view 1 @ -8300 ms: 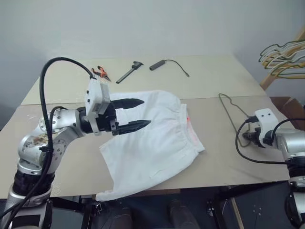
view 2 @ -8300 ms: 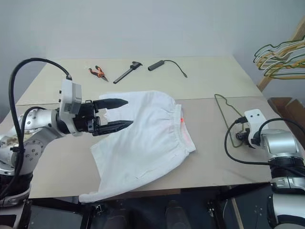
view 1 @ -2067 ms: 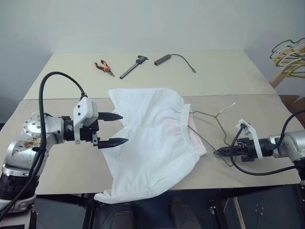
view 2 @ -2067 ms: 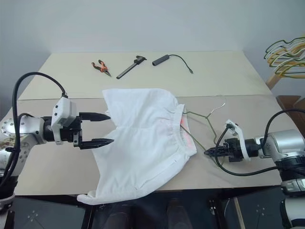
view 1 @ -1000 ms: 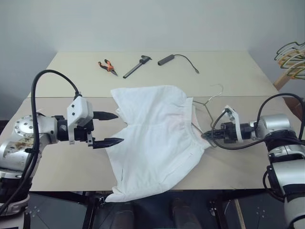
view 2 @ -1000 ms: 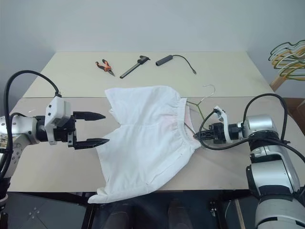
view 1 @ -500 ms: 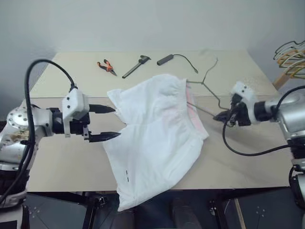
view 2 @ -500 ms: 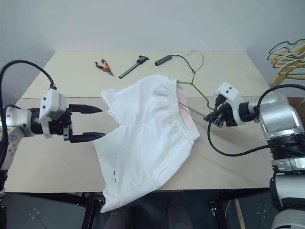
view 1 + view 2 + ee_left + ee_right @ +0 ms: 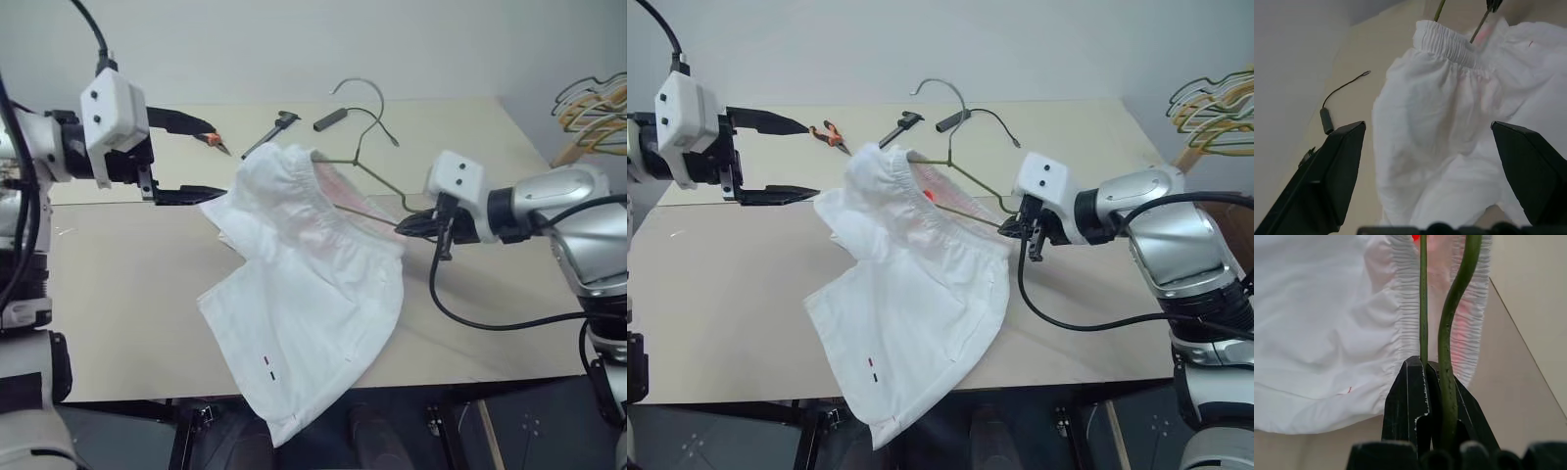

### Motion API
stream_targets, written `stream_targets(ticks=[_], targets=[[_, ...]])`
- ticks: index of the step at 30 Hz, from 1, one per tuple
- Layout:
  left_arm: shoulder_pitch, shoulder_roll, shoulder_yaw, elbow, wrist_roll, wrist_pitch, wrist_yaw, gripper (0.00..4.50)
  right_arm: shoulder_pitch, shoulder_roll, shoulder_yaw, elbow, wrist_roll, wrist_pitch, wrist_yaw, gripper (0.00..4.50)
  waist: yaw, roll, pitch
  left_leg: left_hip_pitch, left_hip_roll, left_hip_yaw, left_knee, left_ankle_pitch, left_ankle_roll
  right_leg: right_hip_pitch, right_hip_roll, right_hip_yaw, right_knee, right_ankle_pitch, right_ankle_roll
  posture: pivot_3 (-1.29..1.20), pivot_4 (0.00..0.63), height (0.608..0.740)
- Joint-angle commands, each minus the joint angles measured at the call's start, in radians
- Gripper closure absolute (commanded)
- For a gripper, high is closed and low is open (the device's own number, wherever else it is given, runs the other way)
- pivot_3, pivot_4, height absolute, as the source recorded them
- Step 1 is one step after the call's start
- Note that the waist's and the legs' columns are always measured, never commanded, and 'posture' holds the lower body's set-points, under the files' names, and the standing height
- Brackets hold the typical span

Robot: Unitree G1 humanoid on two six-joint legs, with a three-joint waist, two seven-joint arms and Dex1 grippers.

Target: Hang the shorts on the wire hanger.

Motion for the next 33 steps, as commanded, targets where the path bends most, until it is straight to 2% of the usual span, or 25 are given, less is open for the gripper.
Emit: stream_targets(ticks=[1,6,9,13,17,25,29,33], targets=[[-0.054,-0.013,-0.049,0.099,0.058,-0.110,-0.073,0.03,-0.023,-0.030,-0.016,-0.068,0.020,0.010,0.023,4.50,-0.007,0.000,0.000,0.000,0.000,0.000,0.000,0.000,0.000,-0.001,0.000,0.000,0.001,0.000,0.000,-0.11,0.064,0.740],[-0.177,-0.109,-0.120,0.262,0.110,-0.178,-0.142,0.03,-0.021,-0.056,-0.006,-0.098,0.022,-0.016,0.070,4.50,-0.020,0.000,0.000,-0.003,0.000,-0.001,0.005,0.000,0.000,-0.001,0.000,-0.001,0.005,0.000,0.000,-0.11,0.053,0.740],[-0.253,-0.154,-0.178,0.333,0.086,-0.195,-0.151,0.03,-0.024,-0.067,0.002,-0.113,0.020,-0.021,0.093,4.50,-0.026,-0.001,-0.001,-0.004,-0.001,-0.002,0.008,0.000,0.000,-0.001,0.000,-0.001,0.007,0.000,0.001,-0.11,0.046,0.740],[-0.283,-0.140,-0.272,0.336,0.008,-0.184,-0.152,0.03,-0.023,-0.069,0.005,-0.128,0.021,-0.012,0.096,4.50,-0.046,0.000,-0.001,-0.003,-0.001,-0.002,0.009,0.000,0.000,-0.002,0.000,0.000,0.009,0.000,0.001,-0.13,0.036,0.740],[-0.264,-0.112,-0.371,0.331,0.015,-0.258,-0.152,0.03,-0.018,-0.074,0.002,-0.143,0.024,0.007,0.089,4.50,-0.072,0.001,-0.004,-0.002,-0.001,-0.002,0.010,0.000,0.000,-0.002,0.000,0.001,0.012,0.000,0.001,-0.15,0.036,0.740],[-0.247,-0.136,-0.435,0.369,0.074,-0.324,-0.152,0.03,-0.020,-0.083,0.003,-0.166,0.034,0.036,0.077,4.50,-0.090,0.001,-0.005,-0.001,-0.001,-0.002,0.011,0.000,0.000,-0.002,0.000,0.001,0.015,0.000,0.001,-0.16,0.039,0.740],[-0.235,-0.158,-0.418,0.368,0.080,-0.318,-0.152,0.78,-0.026,-0.082,0.000,-0.178,0.041,0.050,0.074,4.50,-0.099,0.001,-0.007,-0.001,-0.001,-0.002,0.011,0.000,0.000,-0.002,0.000,0.001,0.015,0.000,0.001,-0.16,0.039,0.740],[-0.225,-0.162,-0.414,0.360,0.081,-0.317,-0.152,1.90,-0.042,-0.075,-0.006,-0.183,0.060,0.070,0.071,4.50,-0.106,0.001,-0.008,-0.002,-0.001,-0.003,0.011,0.000,0.000,-0.002,0.000,0.000,0.015,0.000,0.001,-0.16,0.040,0.740]])
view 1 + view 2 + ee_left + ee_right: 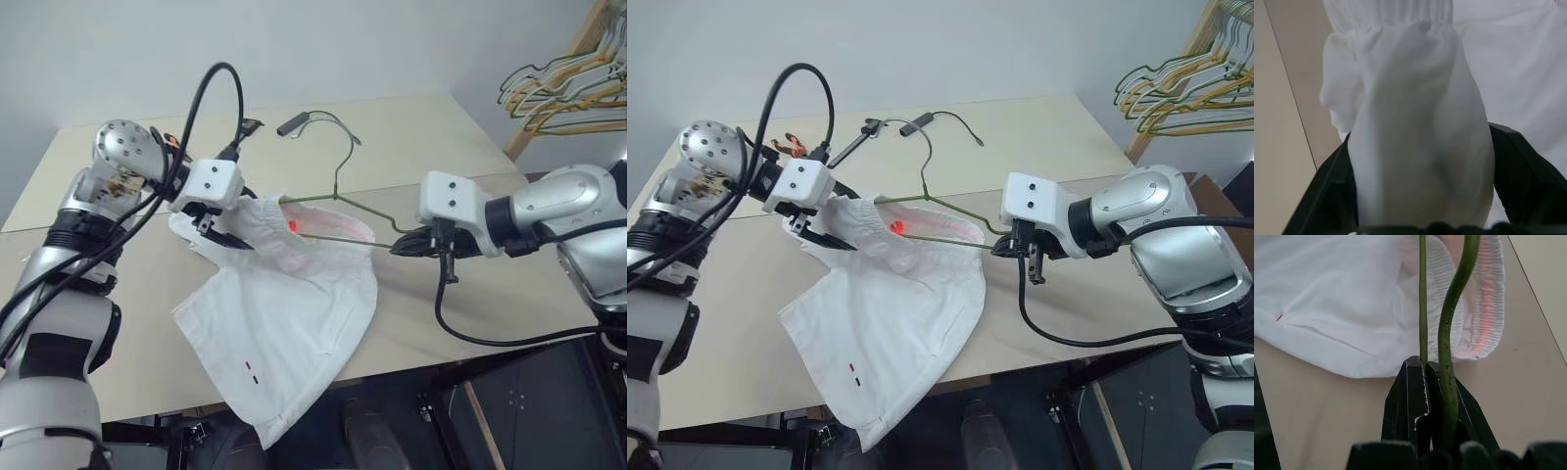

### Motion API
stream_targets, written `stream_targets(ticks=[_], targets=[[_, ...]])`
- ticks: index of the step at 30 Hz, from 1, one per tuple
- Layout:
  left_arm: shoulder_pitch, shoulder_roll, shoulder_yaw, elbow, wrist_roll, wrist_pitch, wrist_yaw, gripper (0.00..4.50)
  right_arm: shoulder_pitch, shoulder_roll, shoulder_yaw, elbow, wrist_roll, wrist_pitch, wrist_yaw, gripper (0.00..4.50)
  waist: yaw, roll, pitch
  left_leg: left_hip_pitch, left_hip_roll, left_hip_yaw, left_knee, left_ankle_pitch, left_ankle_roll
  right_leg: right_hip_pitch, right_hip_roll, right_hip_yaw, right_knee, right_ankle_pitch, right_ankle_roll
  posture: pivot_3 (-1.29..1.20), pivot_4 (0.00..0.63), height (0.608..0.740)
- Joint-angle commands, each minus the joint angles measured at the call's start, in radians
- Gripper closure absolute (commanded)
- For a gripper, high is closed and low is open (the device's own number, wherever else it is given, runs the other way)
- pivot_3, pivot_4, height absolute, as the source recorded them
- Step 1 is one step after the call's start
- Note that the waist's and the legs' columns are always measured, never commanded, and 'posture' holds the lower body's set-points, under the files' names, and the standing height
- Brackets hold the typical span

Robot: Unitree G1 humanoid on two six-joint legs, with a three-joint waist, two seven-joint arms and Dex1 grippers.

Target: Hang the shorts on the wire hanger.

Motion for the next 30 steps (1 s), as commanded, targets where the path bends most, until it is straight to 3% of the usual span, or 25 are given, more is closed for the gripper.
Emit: stream_targets(ticks=[1,9,19,20,22,30], targets=[[-0.004,0.003,0.024,-0.018,-0.007,-0.005,-0.004,2.21,-0.043,-0.004,-0.036,-0.034,0.026,0.020,-0.006,4.50,-0.002,0.000,0.000,0.000,0.000,0.000,0.000,0.000,0.000,0.000,0.000,0.000,0.000,0.000,0.000,-0.16,0.040,0.740],[0.006,0.004,0.035,-0.034,-0.012,0.015,-0.004,4.45,-0.054,0.007,-0.033,-0.041,0.046,0.037,-0.018,4.50,-0.005,0.000,-0.005,0.000,0.000,0.000,0.000,0.000,0.000,0.000,0.000,0.000,0.000,0.000,0.000,-0.15,0.048,0.740],[0.032,0.014,0.074,-0.062,-0.007,0.063,-0.004,4.45,-0.043,0.013,-0.007,-0.031,-0.032,-0.019,-0.106,4.50,-0.003,0.000,-0.007,0.001,0.000,0.000,0.000,0.000,0.000,0.000,0.000,0.000,0.001,0.000,0.000,-0.15,0.058,0.740],[0.037,0.017,0.080,-0.066,-0.012,0.073,-0.004,4.50,-0.042,0.010,-0.005,-0.024,-0.046,-0.017,-0.118,3.95,-0.003,0.000,-0.007,0.001,0.000,0.000,0.000,0.000,0.000,0.000,0.000,0.000,0.001,0.000,0.000,-0.15,0.059,0.740],[0.047,0.021,0.096,-0.074,-0.014,0.093,-0.004,4.50,-0.034,0.001,-0.018,-0.010,-0.056,-0.003,-0.141,3.46,-0.002,0.000,-0.007,0.001,0.000,0.000,0.000,0.000,0.000,0.000,0.000,0.000,0.001,0.000,0.000,-0.15,0.059,0.740],[0.093,0.020,0.187,-0.113,-0.003,0.181,0.004,4.50,0.070,-0.091,-0.192,0.052,-0.020,0.050,-0.200,0.74,0.001,0.000,-0.007,0.000,0.000,-0.001,0.000,0.000,0.000,0.000,0.000,0.000,0.001,0.000,0.000,-0.15,0.077,0.740]])
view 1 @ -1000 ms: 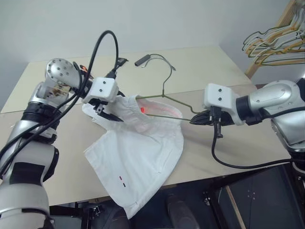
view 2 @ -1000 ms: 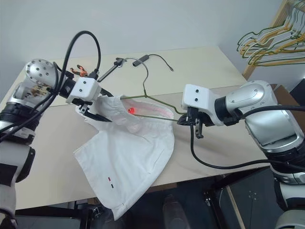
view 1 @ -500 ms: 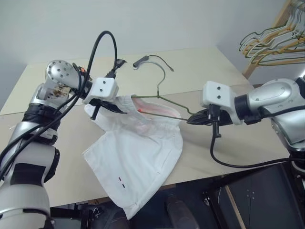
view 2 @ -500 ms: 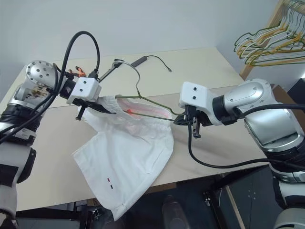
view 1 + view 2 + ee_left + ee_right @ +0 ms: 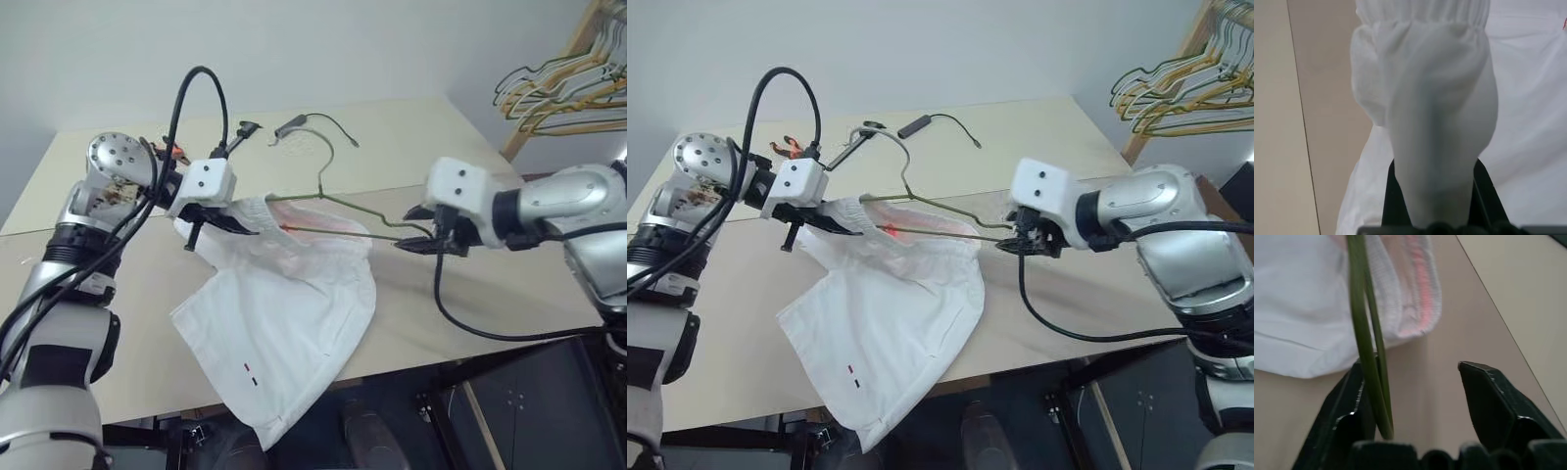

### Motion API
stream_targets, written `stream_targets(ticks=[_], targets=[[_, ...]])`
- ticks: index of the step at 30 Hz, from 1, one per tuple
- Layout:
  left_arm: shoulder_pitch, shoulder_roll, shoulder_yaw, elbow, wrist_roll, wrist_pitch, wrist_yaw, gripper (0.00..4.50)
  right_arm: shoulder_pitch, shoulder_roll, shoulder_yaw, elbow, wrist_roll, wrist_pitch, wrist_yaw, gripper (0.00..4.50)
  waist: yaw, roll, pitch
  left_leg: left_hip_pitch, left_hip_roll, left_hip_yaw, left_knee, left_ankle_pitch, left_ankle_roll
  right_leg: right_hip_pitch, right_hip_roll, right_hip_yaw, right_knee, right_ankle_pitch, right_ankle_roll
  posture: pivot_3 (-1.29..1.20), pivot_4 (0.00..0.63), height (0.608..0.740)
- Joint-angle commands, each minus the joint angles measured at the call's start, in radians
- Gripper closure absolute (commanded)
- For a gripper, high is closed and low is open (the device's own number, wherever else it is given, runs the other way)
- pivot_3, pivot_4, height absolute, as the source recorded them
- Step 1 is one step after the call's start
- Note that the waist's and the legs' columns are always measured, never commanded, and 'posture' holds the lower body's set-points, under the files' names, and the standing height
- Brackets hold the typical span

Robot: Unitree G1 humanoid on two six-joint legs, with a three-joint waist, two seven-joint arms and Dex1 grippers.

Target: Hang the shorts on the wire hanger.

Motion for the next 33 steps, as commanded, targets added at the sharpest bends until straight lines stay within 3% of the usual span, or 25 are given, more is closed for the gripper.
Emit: stream_targets(ticks=[1,2,6,8,12,15,21,29,33], targets=[[0.013,0.018,0.062,-0.046,-0.010,0.037,-0.001,4.50,0.048,-0.061,-0.149,0.032,0.004,0.023,-0.038,0.37,0.001,0.000,0.000,0.000,0.000,0.000,0.000,0.000,0.000,0.000,0.000,0.000,0.000,0.000,0.000,-0.15,0.079,0.740],[0.019,0.018,0.071,-0.051,-0.010,0.049,0.002,4.50,0.075,-0.076,-0.180,0.041,0.010,0.020,-0.040,0.05,0.002,0.000,0.000,0.000,0.000,0.000,0.000,0.000,0.000,0.000,0.000,0.000,0.000,0.000,0.000,-0.15,0.082,0.740],[0.040,0.016,0.100,-0.067,-0.011,0.096,0.011,4.50,0.297,-0.075,-0.375,0.055,0.079,-0.005,-0.015,0.02,0.008,0.000,0.000,0.001,0.000,0.000,0.000,0.000,0.000,0.001,0.000,0.000,0.000,0.000,0.000,-0.15,0.092,0.740],[0.045,0.016,0.111,-0.070,-0.011,0.113,0.010,4.50,0.412,-0.020,-0.437,0.020,0.120,-0.012,-0.021,0.02,0.011,-0.001,-0.001,0.001,0.000,0.000,-0.001,0.000,0.000,0.002,0.001,0.000,0.000,0.000,0.000,-0.15,0.095,0.740],[0.045,0.016,0.128,-0.068,-0.005,0.129,0.003,4.50,0.556,0.186,-0.429,-0.051,0.151,-0.071,-0.137,0.02,0.008,-0.002,-0.001,0.004,0.000,0.001,0.000,0.000,0.000,0.004,0.001,0.002,0.002,0.000,0.000,-0.15,0.100,0.740],[0.036,0.017,0.137,-0.062,-0.004,0.146,0.001,4.50,0.534,0.354,-0.376,-0.032,0.150,-0.092,-0.254,0.02,0.002,-0.001,-0.001,0.007,0.000,0.002,0.000,0.000,0.000,0.005,0.001,0.004,0.004,0.000,0.000,-0.14,0.099,0.740],[0.034,0.022,0.146,-0.060,0.008,0.151,0.002,4.50,0.420,0.573,-0.281,0.080,0.145,-0.134,-0.380,0.02,0.001,-0.001,-0.001,0.008,0.000,0.001,0.001,0.001,0.001,0.005,0.002,0.003,0.008,0.000,0.000,-0.12,0.087,0.740],[0.041,0.030,0.153,-0.083,0.012,0.161,0.006,4.50,0.341,0.655,-0.152,0.161,0.131,-0.136,-0.402,0.02,0.010,-0.002,-0.002,0.007,0.000,0.000,0.001,0.001,0.001,0.004,0.001,0.002,0.008,0.000,-0.001,-0.10,0.073,0.740],[0.055,0.036,0.157,-0.100,0.008,0.167,0.010,4.50,0.319,0.674,-0.161,0.187,0.155,-0.124,-0.409,1.00,0.017,-0.002,-0.003,0.007,0.000,0.000,0.001,0.001,0.001,0.004,0.001,0.002,0.009,0.000,-0.001,-0.10,0.071,0.740]])
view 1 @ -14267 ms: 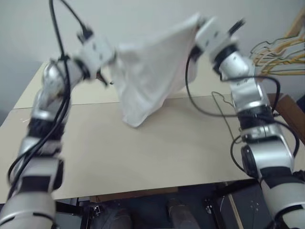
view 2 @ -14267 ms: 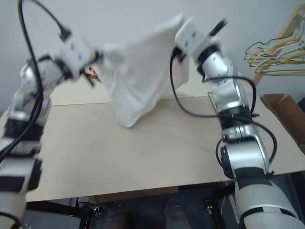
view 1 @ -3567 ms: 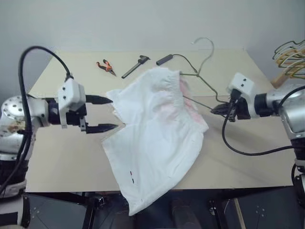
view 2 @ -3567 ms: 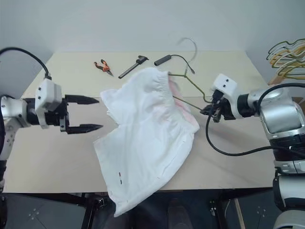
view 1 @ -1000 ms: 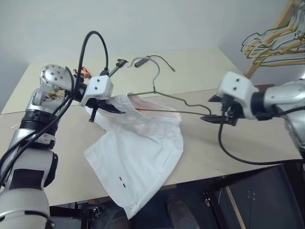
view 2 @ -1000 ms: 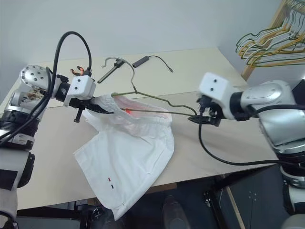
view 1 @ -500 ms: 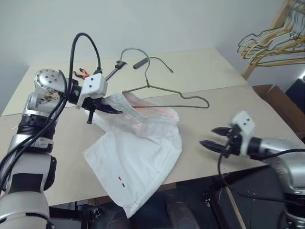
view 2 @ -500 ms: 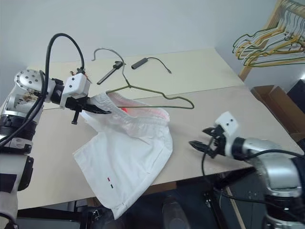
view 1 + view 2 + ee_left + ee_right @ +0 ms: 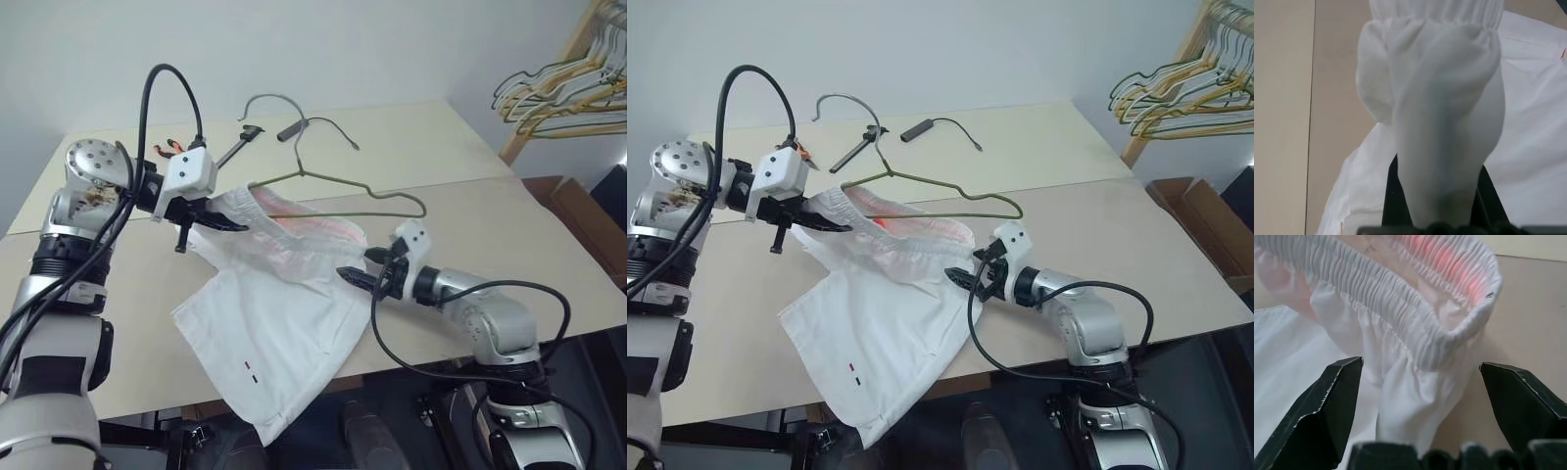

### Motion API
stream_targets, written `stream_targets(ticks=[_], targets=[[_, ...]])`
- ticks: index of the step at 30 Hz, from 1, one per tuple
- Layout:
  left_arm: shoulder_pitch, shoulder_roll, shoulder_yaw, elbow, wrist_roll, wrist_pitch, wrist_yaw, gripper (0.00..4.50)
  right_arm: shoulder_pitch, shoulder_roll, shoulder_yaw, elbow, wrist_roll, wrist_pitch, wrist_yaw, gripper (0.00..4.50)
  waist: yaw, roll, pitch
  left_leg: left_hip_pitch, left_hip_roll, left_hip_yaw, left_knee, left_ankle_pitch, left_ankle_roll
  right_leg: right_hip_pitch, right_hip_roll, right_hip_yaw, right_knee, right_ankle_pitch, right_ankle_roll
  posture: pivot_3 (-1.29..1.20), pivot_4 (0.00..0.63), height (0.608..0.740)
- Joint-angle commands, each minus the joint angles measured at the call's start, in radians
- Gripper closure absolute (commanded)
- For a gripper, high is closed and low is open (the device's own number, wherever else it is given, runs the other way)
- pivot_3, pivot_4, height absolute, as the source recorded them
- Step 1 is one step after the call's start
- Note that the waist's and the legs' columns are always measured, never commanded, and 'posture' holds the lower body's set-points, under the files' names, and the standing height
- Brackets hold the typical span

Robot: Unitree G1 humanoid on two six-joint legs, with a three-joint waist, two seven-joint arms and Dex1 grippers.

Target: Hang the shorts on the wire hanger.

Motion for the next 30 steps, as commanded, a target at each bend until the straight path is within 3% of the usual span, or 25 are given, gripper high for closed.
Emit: stream_targets(ticks=[1,10,17,30], targets=[[-0.001,0.022,0.045,-0.039,-0.009,0.012,0.007,4.50,-0.031,-0.003,-0.009,-0.003,0.016,-0.013,0.001,1.27,0.003,0.000,0.000,0.000,0.000,0.000,0.000,0.000,0.000,0.000,0.000,0.000,0.000,0.000,0.000,-0.10,0.071,0.740],[0.015,0.027,0.052,-0.052,-0.009,0.018,0.002,4.50,-0.029,-0.008,-0.011,-0.002,0.018,-0.045,0.008,4.36,0.009,-0.002,-0.002,0.000,0.000,0.000,0.000,0.000,0.000,0.000,0.000,0.000,0.000,0.000,0.000,-0.11,0.066,0.740],[0.068,0.081,0.024,-0.028,-0.016,0.001,-0.017,4.50,0.004,-0.077,-0.111,0.018,0.009,-0.081,-0.033,4.46,0.008,-0.002,-0.002,0.000,0.000,0.000,0.000,0.000,0.000,0.000,0.000,0.000,0.000,0.000,0.000,-0.12,0.080,0.740],[0.124,0.089,0.045,0.016,0.042,0.003,0.076,4.50,0.028,-0.318,-0.210,0.007,0.060,-0.109,0.081,4.46,0.009,-0.002,-0.002,0.000,0.000,0.000,0.000,0.000,0.000,0.000,0.000,0.000,-0.002,0.000,0.000,-0.14,0.098,0.740]])
